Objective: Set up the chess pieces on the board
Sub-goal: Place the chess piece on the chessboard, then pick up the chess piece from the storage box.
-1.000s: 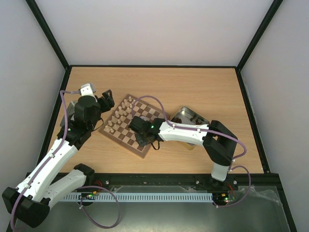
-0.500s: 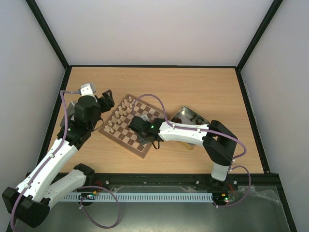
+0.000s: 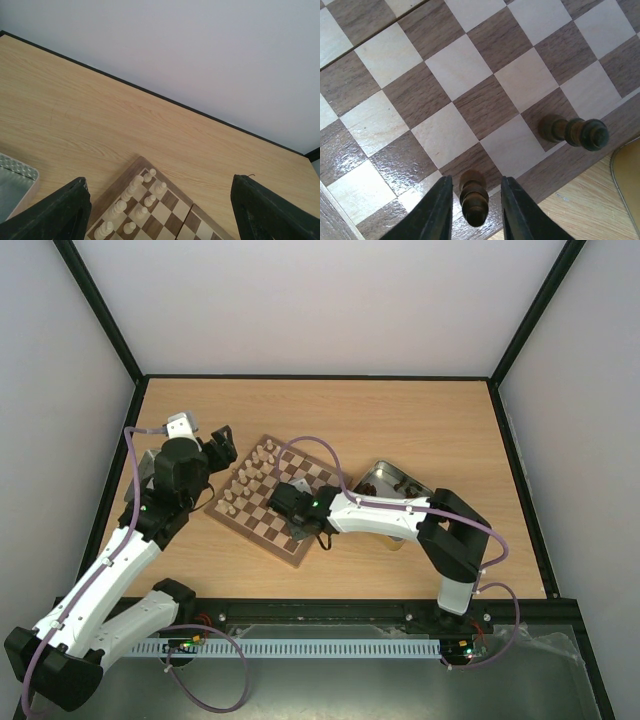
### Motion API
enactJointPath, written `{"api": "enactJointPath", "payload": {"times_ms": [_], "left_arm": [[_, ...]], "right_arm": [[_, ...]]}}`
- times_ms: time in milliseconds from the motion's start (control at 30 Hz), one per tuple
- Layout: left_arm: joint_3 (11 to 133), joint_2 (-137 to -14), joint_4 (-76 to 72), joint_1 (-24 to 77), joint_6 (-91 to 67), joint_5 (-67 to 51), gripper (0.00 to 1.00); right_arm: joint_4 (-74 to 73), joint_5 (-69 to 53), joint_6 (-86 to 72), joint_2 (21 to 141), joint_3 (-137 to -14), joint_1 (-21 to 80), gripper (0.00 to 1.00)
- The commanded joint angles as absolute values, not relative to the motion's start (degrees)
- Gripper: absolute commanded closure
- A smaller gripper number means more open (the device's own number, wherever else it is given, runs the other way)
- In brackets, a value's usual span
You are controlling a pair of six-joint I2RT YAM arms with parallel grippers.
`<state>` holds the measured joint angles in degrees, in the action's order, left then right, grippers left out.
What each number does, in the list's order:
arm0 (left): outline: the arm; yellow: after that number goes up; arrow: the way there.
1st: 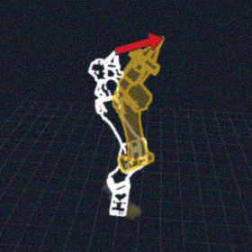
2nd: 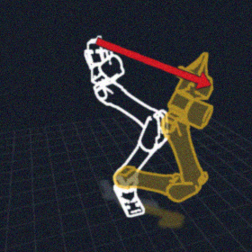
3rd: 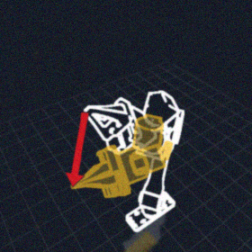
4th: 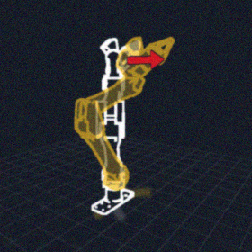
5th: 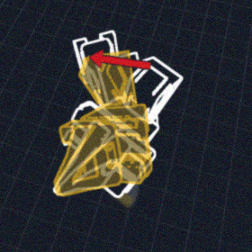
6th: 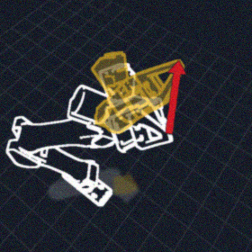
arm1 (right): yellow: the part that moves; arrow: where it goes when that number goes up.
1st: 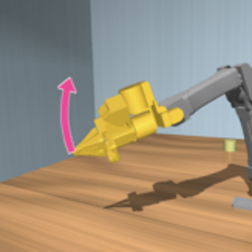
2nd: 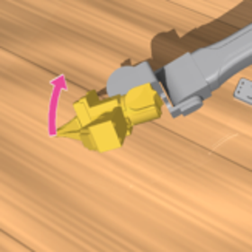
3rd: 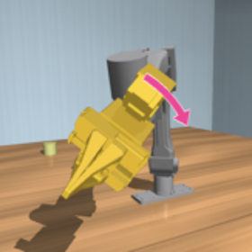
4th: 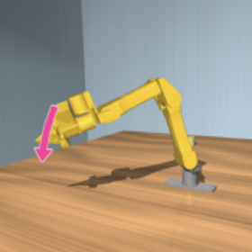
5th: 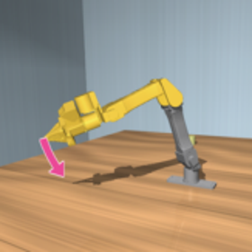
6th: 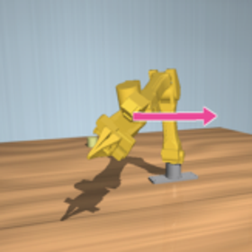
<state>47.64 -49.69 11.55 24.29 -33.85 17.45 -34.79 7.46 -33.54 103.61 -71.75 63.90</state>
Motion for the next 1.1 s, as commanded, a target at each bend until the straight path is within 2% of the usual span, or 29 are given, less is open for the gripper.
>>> {"api": "enactJointPath", "payload": {"times_ms": [0, 100, 367, 533, 633, 800, 1067], "left_arm": [[48.33, -49.6, 11.68, 23.91, -33.32, 17.46, 0.22], [48.4, -49.66, 11.6, 23.91, -33.09, 17.04, 0.22], [48.69, -49.55, 11.09, 23.91, -31.15, 14.84, 0.21], [48.43, -49.85, 10.06, 23.95, -30.07, 12.09, 0.21], [48.51, -50.31, 9.67, 23.96, -29.78, 10.9, 0.21], [48.69, -50.99, 9.51, 23.99, -29.84, 10.37, 0.21], [48.98, -51.33, 9.73, 23.96, -30.15, 10.13, 0.21]], "right_arm": [[-34.14, 8.87, -32.93, 102.72, -71.45, 63.83, 0.72], [-32.45, 7.83, -32.85, 99.86, -71.13, 62.78, 0.66], [-25.53, 6.23, -37.68, 87.46, -65.09, 54.83, 0.6], [-24.51, 9.64, -43.09, 79.92, -58.19, 45.44, 0.6], [-24.23, 7.45, -44.18, 76.64, -53.67, 37.91, 0.61], [-22.65, 1.81, -40.8, 77.8, -48.7, 30.24, 0.62], [-19.89, -1.19, -37.0, 84.49, -48.41, 28.47, 0.66]]}}
